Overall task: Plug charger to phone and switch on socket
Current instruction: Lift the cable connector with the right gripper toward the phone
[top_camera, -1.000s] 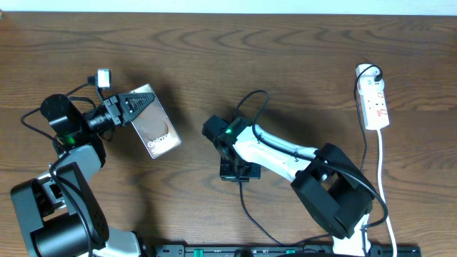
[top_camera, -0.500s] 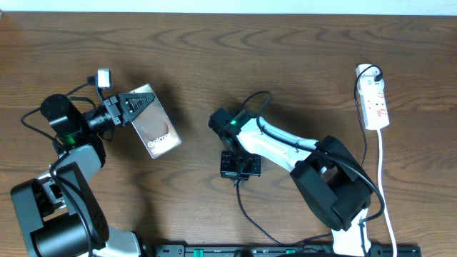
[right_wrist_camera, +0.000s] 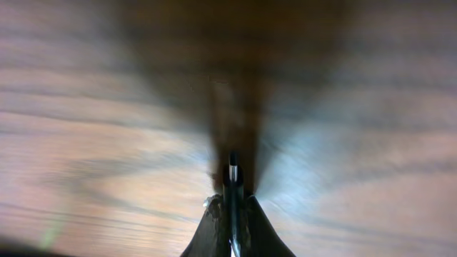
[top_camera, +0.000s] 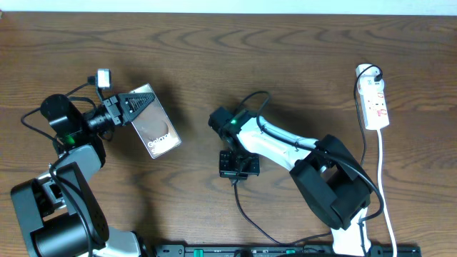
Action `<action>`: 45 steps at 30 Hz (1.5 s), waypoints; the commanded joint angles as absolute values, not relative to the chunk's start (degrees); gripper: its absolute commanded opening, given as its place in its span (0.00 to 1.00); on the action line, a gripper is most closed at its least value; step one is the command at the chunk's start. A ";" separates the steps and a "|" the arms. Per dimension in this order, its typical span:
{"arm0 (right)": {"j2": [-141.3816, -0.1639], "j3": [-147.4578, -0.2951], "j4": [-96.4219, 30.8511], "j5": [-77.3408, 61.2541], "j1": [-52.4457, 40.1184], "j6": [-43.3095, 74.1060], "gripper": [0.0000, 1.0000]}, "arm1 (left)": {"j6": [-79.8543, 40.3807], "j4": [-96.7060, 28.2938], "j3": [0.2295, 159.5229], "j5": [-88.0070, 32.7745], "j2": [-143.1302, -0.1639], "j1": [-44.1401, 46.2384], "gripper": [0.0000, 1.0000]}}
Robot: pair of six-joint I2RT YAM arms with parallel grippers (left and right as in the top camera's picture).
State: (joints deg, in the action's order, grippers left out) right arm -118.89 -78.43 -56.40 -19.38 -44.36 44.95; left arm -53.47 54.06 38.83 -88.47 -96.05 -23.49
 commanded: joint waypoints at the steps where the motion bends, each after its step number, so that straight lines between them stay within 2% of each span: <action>1: -122.06 -79.20 -53.41 -15.81 -42.57 40.45 0.01 | -52.49 54.54 40.36 -90.13 -95.53 -23.73 0.08; 7: -118.21 -82.76 -53.06 -16.12 -38.41 32.93 0.01 | -52.31 54.54 40.36 -90.13 -95.53 -23.73 0.08; 12: -113.93 -85.58 -53.06 -22.79 -35.05 20.10 0.01 | -52.27 54.54 40.36 -90.13 -95.53 -23.73 0.07; 15: -111.26 -86.80 -53.15 -30.74 -32.86 11.16 0.01 | -52.27 54.54 40.36 -90.13 -95.53 -23.73 0.08; 19: -110.06 -87.05 -52.88 -50.50 -30.35 -2.20 0.01 | -52.27 54.54 40.36 -90.13 -95.53 -23.73 0.08; 27: -114.45 -86.78 -50.70 -69.06 -29.54 -11.14 0.01 | -52.29 54.52 40.36 -90.13 -95.53 -23.73 0.08; 35: -122.89 -86.78 -49.52 -78.63 -30.48 -19.40 0.01 | -52.29 54.52 40.34 -90.13 -95.53 -23.73 0.07; 39: -127.70 -86.39 -49.74 -87.53 -30.63 -30.72 0.01 | -52.27 54.57 40.36 -90.11 -95.53 -23.73 0.08; 45: -130.10 -86.39 -49.71 -87.61 -31.88 -34.61 0.01 | -51.77 54.57 40.36 -90.11 -95.53 -23.73 0.07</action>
